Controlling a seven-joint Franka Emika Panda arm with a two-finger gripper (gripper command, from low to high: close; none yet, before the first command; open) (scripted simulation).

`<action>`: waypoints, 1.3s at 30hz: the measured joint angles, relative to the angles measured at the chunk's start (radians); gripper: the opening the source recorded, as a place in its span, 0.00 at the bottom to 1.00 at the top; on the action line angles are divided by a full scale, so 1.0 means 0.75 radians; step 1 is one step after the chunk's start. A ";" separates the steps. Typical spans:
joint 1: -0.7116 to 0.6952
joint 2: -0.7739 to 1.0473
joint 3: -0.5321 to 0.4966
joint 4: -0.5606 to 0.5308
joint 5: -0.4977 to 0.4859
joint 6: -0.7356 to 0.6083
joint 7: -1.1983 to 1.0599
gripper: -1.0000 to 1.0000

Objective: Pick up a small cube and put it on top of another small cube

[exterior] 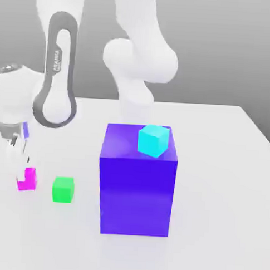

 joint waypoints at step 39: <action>0.200 -0.394 0.131 -0.292 -0.441 -0.089 1.176 1.00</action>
